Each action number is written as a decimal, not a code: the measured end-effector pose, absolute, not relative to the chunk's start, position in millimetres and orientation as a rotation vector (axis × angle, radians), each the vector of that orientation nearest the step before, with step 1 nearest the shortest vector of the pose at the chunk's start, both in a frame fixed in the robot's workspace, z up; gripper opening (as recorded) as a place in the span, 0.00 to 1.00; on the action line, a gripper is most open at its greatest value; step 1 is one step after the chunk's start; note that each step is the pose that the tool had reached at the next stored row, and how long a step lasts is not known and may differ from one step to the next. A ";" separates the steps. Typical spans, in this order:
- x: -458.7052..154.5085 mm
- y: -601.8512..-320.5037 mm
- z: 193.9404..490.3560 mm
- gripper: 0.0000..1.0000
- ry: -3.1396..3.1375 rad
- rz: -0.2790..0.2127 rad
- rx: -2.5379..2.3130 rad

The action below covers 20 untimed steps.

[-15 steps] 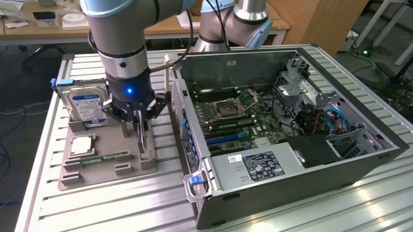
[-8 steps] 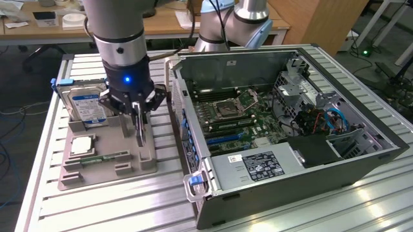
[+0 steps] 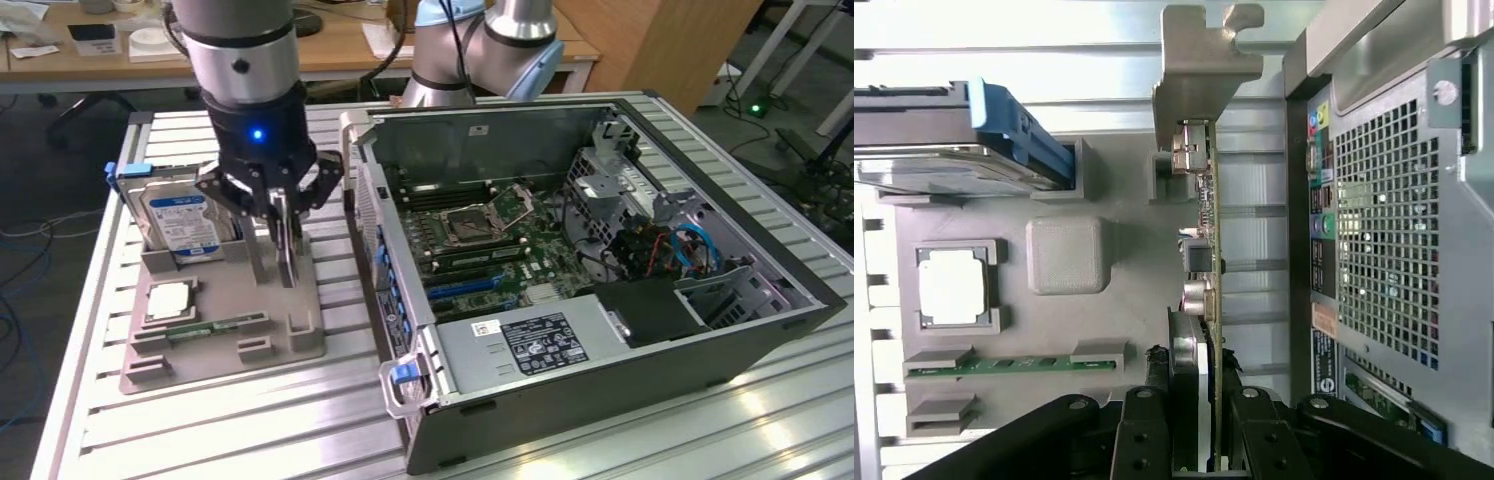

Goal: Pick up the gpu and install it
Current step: 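Pick up the gpu and move the gpu toward the slot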

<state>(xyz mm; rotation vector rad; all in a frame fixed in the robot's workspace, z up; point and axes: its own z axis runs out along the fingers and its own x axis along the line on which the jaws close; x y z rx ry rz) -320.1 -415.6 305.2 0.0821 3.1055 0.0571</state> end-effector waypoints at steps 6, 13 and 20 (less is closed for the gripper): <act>-320.1 -415.6 327.8 0.28 3.105 0.058 0.082; -320.1 -415.6 353.6 0.28 3.105 0.058 0.082; -320.1 -415.7 380.4 0.28 3.106 0.058 0.082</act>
